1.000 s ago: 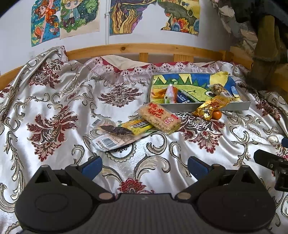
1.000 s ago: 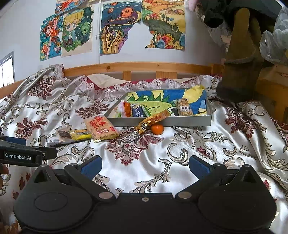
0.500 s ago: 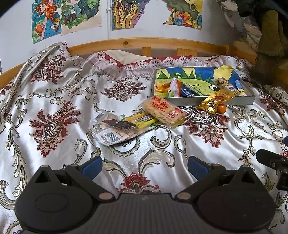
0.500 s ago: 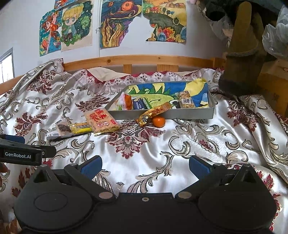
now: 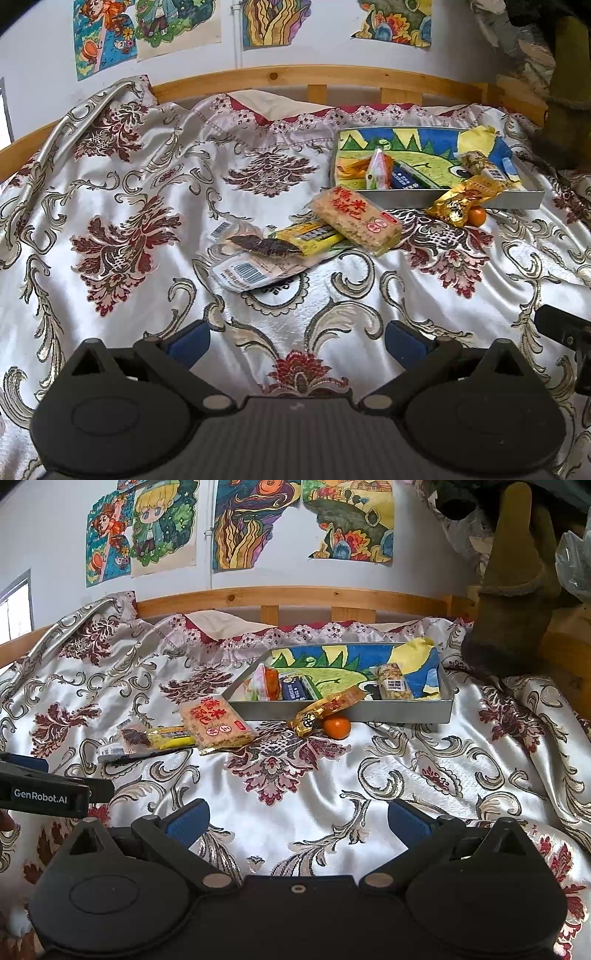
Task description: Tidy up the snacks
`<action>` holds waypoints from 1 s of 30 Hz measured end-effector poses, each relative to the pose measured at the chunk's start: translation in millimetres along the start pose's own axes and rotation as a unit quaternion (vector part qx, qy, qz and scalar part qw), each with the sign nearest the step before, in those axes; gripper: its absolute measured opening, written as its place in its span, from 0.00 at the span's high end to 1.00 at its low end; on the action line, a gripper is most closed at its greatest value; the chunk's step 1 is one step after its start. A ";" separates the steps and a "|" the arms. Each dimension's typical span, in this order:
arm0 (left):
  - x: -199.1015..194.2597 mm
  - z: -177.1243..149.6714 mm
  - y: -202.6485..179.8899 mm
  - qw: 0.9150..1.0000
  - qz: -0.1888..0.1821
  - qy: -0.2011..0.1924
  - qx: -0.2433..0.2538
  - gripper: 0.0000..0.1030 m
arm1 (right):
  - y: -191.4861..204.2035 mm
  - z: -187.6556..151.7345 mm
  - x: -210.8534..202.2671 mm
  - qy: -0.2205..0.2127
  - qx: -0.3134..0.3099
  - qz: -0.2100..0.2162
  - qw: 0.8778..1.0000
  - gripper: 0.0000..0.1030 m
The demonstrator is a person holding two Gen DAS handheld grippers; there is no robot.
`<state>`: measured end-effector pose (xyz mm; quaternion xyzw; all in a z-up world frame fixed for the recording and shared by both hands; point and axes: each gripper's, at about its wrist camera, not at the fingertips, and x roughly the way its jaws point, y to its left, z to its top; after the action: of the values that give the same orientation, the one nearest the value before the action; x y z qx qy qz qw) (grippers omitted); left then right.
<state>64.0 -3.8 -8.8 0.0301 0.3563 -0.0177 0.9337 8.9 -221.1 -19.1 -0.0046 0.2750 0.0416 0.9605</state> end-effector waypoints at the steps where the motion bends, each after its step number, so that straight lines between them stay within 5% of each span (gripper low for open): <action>1: 0.9 0.4 0.8 1.000 0.001 0.001 0.000 0.00 | 0.9 0.6 0.8 0.000 -0.002 0.001 1.000 0.01; 20: 22.0 22.2 27.8 0.999 0.035 -0.002 -0.002 0.00 | 21.2 15.2 33.0 0.002 -0.033 0.026 0.999 0.01; 30: 60.7 60.1 50.7 0.996 -0.043 -0.024 0.077 0.00 | 30.8 39.8 75.4 -0.004 -0.055 0.058 0.997 0.01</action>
<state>151.9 42.0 -2.3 0.0860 0.3323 -0.0856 0.9353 91.1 -183.3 -24.7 -0.0408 0.2679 0.1125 0.9560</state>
